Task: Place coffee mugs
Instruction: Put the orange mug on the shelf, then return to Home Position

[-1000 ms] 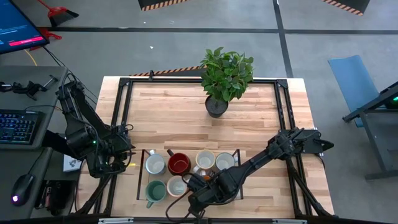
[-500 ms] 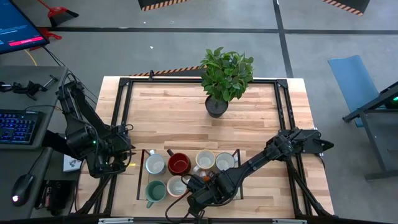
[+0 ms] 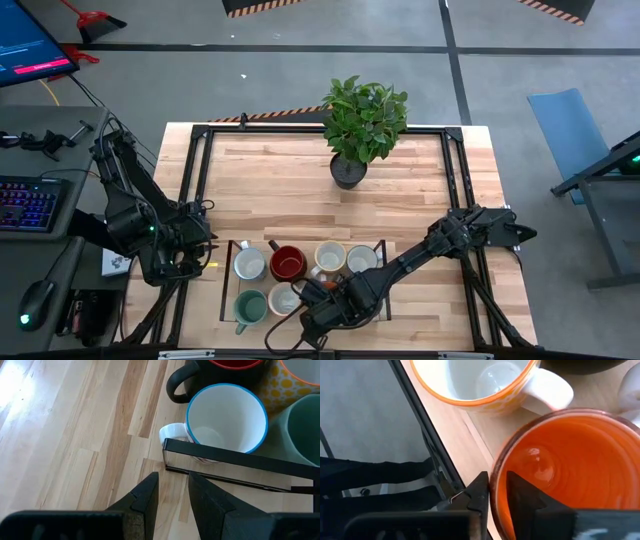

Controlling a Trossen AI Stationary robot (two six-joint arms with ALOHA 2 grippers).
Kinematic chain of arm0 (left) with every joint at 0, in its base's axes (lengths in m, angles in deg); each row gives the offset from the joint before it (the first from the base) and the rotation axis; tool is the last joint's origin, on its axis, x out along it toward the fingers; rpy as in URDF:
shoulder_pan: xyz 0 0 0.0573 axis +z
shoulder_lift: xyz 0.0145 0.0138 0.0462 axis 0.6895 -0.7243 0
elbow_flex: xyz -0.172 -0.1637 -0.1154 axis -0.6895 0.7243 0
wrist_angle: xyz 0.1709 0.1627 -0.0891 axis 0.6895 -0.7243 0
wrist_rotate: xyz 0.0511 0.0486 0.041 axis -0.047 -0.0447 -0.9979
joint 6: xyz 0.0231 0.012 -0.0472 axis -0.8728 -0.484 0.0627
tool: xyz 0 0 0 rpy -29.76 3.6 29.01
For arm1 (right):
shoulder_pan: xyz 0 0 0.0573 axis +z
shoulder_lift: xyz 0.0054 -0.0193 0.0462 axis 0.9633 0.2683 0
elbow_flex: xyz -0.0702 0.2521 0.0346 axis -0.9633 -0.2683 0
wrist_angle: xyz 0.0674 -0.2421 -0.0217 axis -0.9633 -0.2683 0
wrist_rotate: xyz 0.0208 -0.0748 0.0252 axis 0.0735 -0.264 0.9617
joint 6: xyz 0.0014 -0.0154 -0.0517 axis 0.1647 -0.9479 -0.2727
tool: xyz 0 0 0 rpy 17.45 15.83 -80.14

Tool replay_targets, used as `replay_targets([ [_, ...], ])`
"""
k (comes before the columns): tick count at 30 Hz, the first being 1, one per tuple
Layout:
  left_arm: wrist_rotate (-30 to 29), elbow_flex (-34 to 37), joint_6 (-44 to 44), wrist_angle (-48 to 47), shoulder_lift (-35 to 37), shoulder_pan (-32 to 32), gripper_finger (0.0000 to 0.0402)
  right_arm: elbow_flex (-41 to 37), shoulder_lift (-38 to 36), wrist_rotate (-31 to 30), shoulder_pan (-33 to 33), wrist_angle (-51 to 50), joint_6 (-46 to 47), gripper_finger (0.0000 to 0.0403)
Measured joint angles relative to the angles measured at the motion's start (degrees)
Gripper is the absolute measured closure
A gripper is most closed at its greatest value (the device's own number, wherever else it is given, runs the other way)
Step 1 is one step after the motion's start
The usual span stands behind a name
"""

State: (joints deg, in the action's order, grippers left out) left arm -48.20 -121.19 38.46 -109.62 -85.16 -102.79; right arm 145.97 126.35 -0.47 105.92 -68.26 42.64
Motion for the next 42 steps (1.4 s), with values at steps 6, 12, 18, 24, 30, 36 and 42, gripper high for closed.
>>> replay_targets([
  [6,0.0,0.0,0.0,0.1,0.0,0.0,0.0304,0.0,0.0,0.0,0.0,0.1,0.0,0.0338],
  [12,0.0,0.0,0.0,0.3,0.0,0.0,0.0304,0.1,0.0,0.7,0.0,0.3,-0.1,0.0336],
  [18,0.0,0.0,0.0,0.3,0.0,0.0,0.0304,0.1,0.0,2.1,0.0,1.9,-0.1,0.0336],
  [24,0.0,0.0,0.0,0.4,0.0,0.0,0.0304,0.2,0.0,3.2,0.0,2.3,-0.1,0.0336],
  [30,0.0,0.0,0.0,0.6,0.0,0.0,0.0304,0.2,-0.8,3.1,0.0,1.9,-0.1,0.0336],
  [36,0.0,0.0,0.0,0.9,0.0,0.0,0.0304,0.2,-3.2,2.6,0.0,1.4,-0.2,0.0336],
  [42,0.0,0.0,0.0,0.9,0.0,0.0,0.0304,0.2,-6.8,1.9,0.0,3.9,-3.7,0.0336],
])
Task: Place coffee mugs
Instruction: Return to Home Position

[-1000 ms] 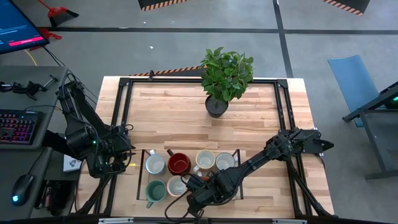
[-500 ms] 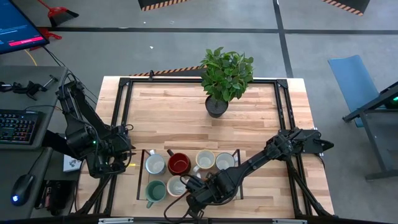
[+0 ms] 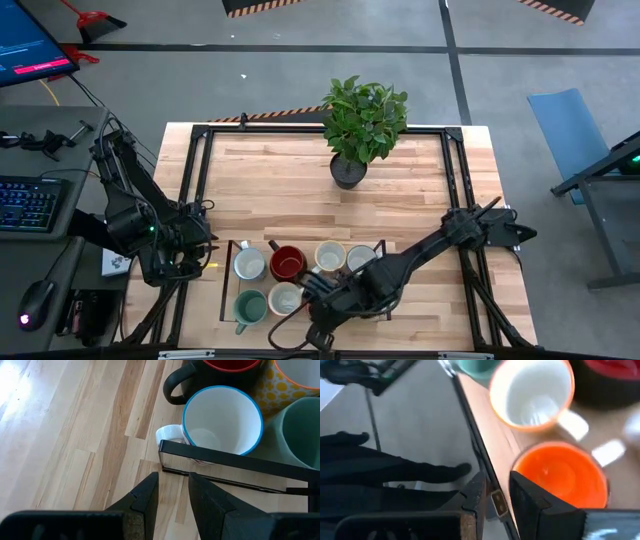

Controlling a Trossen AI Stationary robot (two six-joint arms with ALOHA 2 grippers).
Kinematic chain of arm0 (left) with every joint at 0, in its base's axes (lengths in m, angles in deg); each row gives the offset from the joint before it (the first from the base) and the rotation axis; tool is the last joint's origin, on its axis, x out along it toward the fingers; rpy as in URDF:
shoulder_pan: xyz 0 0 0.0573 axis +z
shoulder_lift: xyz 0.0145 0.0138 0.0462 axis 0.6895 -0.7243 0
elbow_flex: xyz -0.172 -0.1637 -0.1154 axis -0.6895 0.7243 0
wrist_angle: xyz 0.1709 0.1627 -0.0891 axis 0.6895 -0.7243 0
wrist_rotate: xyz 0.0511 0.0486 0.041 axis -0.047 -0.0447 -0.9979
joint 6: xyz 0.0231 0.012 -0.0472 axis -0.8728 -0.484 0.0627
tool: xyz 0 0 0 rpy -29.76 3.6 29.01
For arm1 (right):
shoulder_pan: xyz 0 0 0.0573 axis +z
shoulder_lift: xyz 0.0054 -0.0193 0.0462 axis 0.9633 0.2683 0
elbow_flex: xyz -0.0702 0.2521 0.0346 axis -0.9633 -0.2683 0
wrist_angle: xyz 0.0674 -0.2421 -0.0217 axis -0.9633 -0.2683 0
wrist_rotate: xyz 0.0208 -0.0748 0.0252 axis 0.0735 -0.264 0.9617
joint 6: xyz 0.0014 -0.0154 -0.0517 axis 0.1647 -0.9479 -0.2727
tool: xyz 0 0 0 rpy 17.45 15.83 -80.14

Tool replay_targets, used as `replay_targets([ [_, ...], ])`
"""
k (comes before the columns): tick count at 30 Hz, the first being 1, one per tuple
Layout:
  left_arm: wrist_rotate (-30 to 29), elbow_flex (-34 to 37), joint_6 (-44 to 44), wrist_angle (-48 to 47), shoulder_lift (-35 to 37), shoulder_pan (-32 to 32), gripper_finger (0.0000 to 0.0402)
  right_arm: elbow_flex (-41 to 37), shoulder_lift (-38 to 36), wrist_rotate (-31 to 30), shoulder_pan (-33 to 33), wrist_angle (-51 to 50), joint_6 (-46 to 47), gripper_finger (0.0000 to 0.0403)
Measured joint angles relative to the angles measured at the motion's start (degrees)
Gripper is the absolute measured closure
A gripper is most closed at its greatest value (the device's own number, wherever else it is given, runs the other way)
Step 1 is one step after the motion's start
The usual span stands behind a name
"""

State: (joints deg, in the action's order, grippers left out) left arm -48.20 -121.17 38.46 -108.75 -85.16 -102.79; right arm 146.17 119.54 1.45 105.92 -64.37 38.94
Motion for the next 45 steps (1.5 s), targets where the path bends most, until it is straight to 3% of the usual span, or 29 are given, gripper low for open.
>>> replay_targets([
  [8,0.0,0.0,0.0,0.0,0.0,0.0,0.0304,0.0,-5.8,-8.6,0.0,2.0,-13.5,0.0336],
  [14,0.0,0.0,0.0,0.0,0.0,0.0,0.0304,0.0,-10.1,-20.4,-0.6,-1.1,-34.3,0.0336],
  [24,0.0,0.0,0.0,0.0,0.0,0.0,0.0304,0.0,-16.2,-21.9,-4.8,-16.2,-45.8,0.0336],
  [28,0.0,0.0,0.0,0.0,0.0,0.0,0.0304,0.0,-18.6,-22.3,-5.8,-18.1,-48.2,0.0336],
  [32,0.0,0.0,0.0,0.0,0.0,0.0,0.0304,-1.0,-22.3,-26.7,-4.8,-18.7,-50.8,0.0336],
  [36,0.0,0.0,0.0,0.0,0.0,0.0,0.0304,-11.3,-29.2,-29.8,-4.5,-15.4,-51.1,0.0336],
  [45,0.0,0.0,0.0,0.0,0.0,0.0,0.0304,-59.8,-58.6,-26.7,-4.3,22.1,-51.7,0.0336],
])
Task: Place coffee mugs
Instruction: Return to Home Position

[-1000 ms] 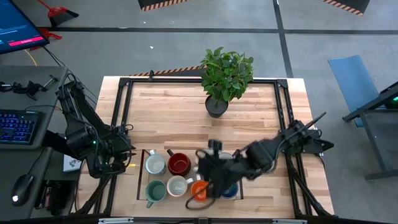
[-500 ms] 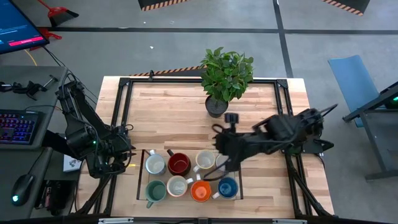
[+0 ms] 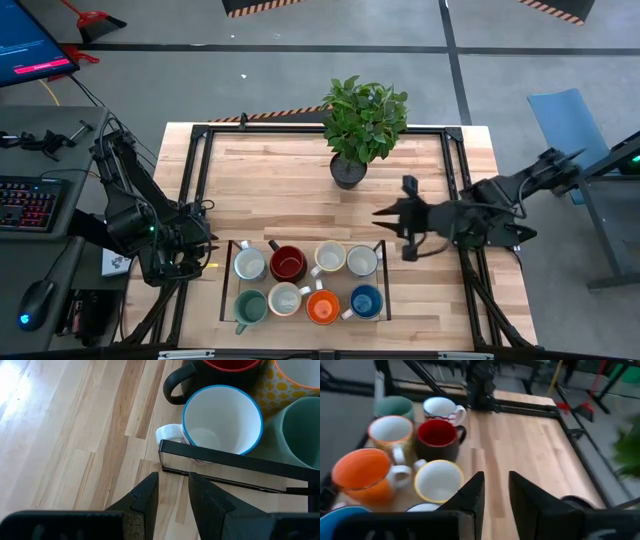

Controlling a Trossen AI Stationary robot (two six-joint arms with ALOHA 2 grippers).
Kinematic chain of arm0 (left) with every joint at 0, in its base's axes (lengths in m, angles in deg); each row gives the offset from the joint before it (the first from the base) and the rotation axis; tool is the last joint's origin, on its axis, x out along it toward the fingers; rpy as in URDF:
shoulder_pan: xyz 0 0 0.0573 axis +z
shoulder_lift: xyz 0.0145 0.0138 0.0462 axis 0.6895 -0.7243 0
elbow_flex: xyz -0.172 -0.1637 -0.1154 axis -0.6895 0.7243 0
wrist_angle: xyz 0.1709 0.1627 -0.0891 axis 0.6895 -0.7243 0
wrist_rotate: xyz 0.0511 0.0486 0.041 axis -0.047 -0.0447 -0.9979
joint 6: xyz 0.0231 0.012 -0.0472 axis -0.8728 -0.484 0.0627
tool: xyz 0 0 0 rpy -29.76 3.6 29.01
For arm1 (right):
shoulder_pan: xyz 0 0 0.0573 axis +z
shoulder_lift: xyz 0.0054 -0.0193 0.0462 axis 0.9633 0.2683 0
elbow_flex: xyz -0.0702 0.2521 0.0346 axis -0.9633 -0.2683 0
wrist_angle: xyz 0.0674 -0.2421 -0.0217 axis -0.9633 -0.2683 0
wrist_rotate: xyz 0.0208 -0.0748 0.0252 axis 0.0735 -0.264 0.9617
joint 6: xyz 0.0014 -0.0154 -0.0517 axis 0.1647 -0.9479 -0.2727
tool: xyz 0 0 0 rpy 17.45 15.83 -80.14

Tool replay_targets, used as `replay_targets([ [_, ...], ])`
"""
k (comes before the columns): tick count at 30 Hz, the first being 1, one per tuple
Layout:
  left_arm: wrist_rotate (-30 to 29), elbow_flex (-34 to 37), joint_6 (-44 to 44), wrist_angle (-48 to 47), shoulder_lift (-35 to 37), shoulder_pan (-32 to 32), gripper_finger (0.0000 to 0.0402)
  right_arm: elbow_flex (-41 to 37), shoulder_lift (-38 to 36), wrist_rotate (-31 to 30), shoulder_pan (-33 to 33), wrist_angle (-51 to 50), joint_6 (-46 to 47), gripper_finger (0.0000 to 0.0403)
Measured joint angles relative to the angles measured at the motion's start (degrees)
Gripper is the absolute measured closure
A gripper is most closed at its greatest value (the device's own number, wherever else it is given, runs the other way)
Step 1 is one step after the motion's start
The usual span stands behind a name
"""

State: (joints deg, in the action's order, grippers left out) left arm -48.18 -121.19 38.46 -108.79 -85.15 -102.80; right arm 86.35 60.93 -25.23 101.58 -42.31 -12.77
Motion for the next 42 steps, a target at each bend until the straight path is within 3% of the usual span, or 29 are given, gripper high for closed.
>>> replay_targets([
  [7,0.0,0.0,0.0,0.0,0.0,0.0,0.0304,-34.5,-16.5,5.0,0.1,32.9,-0.3,0.0336],
  [12,0.0,0.0,0.0,0.0,0.0,0.0,0.0304,-49.5,-25.6,7.4,-1.6,46.3,-0.1,0.0336],
  [22,0.0,0.0,0.0,0.0,0.0,0.0,0.0304,-59.9,-40.1,14.2,-7.0,46.3,-2.2,0.0336],
  [27,0.0,0.0,0.0,0.0,0.0,0.0,0.0304,-64.0,-42.7,17.6,-10.2,47.0,-0.7,0.0336],
  [42,0.0,0.0,0.0,0.0,0.0,0.0,0.0304,-71.8,-47.1,17.8,-17.0,50.3,-2.1,0.0336],
])
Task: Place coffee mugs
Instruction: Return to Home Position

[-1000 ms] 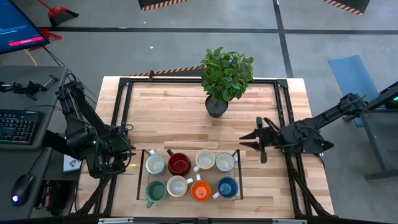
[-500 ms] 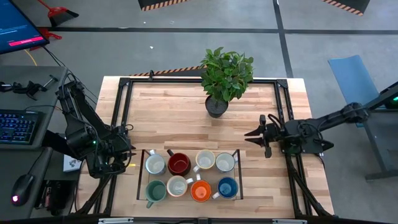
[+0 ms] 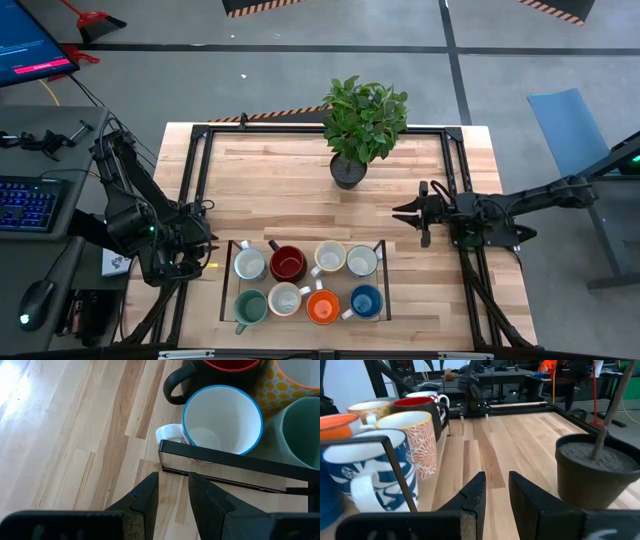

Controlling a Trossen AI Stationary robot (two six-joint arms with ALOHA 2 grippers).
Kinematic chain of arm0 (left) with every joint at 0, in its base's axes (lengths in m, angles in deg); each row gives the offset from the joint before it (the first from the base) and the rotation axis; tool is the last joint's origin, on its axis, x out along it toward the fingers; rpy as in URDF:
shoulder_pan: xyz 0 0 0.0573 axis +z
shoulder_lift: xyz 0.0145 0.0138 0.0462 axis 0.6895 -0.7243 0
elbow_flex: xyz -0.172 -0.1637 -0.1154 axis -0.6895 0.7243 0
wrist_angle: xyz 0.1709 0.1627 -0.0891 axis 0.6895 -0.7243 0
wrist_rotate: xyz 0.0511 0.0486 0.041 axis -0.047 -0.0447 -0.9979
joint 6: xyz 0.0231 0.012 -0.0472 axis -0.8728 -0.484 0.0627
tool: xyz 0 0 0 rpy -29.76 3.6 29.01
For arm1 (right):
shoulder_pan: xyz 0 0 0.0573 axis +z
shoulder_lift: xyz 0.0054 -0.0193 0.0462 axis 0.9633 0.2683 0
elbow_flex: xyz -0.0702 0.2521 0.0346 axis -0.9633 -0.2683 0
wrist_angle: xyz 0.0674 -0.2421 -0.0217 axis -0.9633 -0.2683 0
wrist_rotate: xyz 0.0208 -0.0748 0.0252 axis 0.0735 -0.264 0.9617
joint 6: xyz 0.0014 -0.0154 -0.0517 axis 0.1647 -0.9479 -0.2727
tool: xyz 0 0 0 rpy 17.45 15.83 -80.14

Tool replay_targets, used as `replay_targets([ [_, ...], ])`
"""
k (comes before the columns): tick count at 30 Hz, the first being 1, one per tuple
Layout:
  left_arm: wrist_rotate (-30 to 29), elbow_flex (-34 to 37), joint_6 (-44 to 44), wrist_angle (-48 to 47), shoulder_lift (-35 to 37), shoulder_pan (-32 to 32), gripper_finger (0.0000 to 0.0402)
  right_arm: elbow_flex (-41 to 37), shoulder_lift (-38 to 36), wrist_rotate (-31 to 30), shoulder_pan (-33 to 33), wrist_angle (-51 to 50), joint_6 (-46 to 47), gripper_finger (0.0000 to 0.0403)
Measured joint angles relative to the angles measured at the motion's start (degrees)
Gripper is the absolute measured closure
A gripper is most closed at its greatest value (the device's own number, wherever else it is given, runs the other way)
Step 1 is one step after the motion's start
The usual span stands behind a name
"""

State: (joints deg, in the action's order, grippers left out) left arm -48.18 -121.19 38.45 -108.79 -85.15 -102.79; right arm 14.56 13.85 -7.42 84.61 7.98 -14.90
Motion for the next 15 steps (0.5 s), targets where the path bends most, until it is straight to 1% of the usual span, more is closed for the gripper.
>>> replay_targets([
  [3,0.0,0.0,0.0,0.0,0.0,0.0,0.0304,-1.0,-0.2,0.0,-0.2,0.5,0.3,0.0336],
  [6,0.0,0.0,0.0,0.0,0.0,0.0,0.0304,-2.7,-0.2,0.0,-0.2,4.1,-0.5,0.0336],
  [15,0.0,0.0,0.0,0.0,0.0,0.0,0.0304,-2.8,-0.2,-0.9,-0.2,4.5,-2.0,0.0336],
])
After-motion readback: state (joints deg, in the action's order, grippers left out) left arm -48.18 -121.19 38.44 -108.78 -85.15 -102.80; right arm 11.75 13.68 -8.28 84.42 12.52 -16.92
